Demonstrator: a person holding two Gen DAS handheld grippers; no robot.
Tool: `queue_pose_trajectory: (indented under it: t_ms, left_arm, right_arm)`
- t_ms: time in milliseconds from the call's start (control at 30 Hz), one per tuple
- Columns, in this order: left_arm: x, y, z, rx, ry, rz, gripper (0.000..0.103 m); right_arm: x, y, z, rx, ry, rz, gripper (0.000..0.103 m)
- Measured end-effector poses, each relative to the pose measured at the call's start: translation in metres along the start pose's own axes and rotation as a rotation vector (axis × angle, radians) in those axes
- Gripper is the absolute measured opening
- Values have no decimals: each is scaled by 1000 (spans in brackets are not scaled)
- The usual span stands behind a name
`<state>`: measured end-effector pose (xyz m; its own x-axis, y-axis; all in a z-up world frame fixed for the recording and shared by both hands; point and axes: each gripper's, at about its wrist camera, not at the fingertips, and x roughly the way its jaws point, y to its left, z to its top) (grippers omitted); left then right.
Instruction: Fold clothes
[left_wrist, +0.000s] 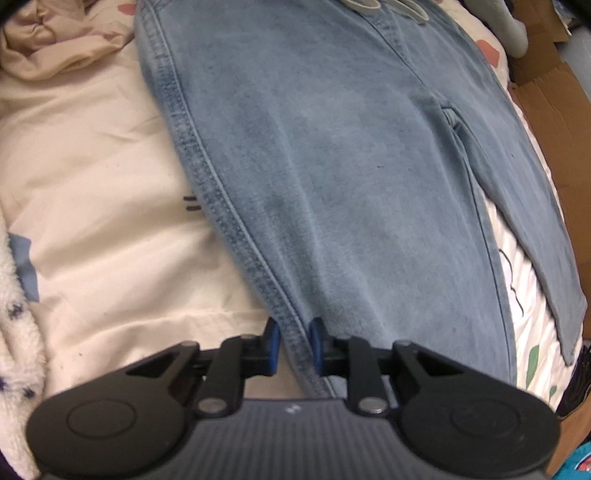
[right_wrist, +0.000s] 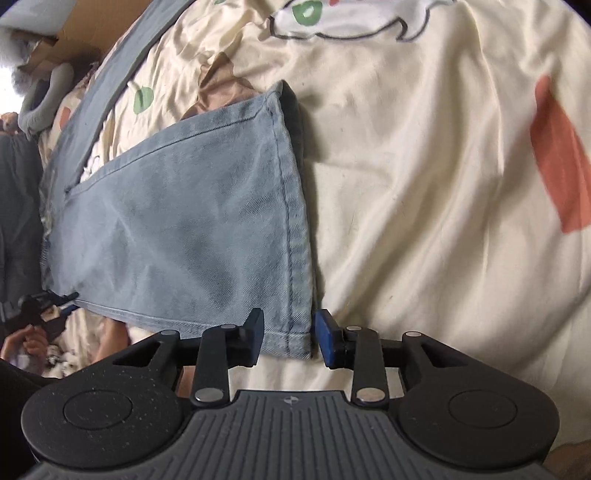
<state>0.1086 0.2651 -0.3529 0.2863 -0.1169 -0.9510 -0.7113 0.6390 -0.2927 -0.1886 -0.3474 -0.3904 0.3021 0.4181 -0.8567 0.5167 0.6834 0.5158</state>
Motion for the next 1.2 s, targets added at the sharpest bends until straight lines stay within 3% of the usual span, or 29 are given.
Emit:
queue_pose_trajectory:
  t_ms: [100, 233, 267, 467, 567, 733, 900, 1200]
  left_arm:
    - [-5, -2, -1, 25, -1, 17, 19]
    - [-11, -6, -4, 38, 0, 33, 18]
    - [-13, -7, -4, 44, -1, 37, 18]
    - [-20, -12, -7, 64, -5, 52, 18]
    - [-21, -13, -9, 69, -8, 57, 18]
    - [-22, -12, -12, 69, -8, 64, 19]
    - [-25, -13, -17, 70, -8, 68, 19]
    - [-21, -6, -10, 56, -7, 56, 19]
  right_arm:
    - [3, -6, -2, 31, 5, 7, 33]
    - [10, -19, -7, 145, 18, 91, 34]
    - [12, -21, -9, 173, 20, 112, 41]
    - [26, -39, -20, 326, 56, 198, 42]
    - [34, -46, -26, 378, 78, 224, 54]
    - [48, -58, -36, 508, 45, 302, 58]
    - [39, -52, -33, 475, 23, 320, 59]
    - [19, -40, -27, 416, -28, 433, 60]
